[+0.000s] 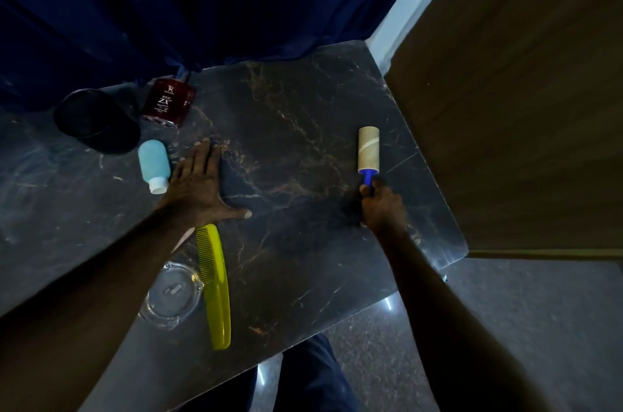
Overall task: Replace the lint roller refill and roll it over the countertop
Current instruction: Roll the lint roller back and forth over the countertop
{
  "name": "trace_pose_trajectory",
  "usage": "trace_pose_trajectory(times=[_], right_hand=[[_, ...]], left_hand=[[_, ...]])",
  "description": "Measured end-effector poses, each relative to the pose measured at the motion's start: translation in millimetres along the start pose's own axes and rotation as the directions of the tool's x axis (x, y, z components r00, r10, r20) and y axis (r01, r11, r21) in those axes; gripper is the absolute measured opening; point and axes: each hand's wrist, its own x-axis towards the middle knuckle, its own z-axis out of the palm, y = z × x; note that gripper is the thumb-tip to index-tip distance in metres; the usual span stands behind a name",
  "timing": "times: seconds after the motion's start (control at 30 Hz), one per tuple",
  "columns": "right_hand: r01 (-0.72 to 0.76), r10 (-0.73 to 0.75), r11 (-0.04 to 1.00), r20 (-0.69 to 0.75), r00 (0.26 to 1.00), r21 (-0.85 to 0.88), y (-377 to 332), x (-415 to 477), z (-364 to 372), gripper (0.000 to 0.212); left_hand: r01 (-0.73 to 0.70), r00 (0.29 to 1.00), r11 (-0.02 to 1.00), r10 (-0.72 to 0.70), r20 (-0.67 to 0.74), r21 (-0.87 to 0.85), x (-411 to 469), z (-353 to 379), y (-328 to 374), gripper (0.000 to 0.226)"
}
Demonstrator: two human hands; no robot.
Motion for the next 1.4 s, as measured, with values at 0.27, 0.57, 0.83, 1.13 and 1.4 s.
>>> trace_pose_trajectory(times=[0.27, 0.57, 0.83, 1.13, 1.4], right_hand=[[-0.033, 0.033, 0.999, 0.0, 0.999, 0.033, 6.1, -0.3, -5.5, 0.042], [0.111, -0.103, 0.988, 0.077, 0.992, -0.112, -17.1, -5.9, 11.6, 0.048], [0.294, -0.262, 0.932, 0.165, 0.951, -0.211, -62.3, -34.9, 49.2, 0.044], [0.493, -0.426, 0.84, 0.286, 0.858, -0.226, -96.2, -67.0, 85.8, 0.045], [0.519, -0.437, 0.825, 0.333, 0.836, -0.222, -101.9, -75.4, 96.5, 0.049]], left_hand=[[-0.011, 1.0, 1.0, 0.011, 0.007, 0.0, 1.1, 1.2, -0.9, 0.161], [0.024, 1.0, 0.999, -0.025, -0.018, -0.032, -1.5, 1.3, -0.3, 0.162], [-0.002, 1.0, 0.998, 0.001, -0.017, -0.056, -3.4, 1.6, -3.5, 0.157], [-0.003, 1.0, 0.995, 0.003, 0.003, -0.1, -7.4, -5.7, -3.0, 0.154], [-0.002, 1.0, 0.996, 0.003, 0.003, -0.091, -6.5, -2.3, -5.1, 0.154]])
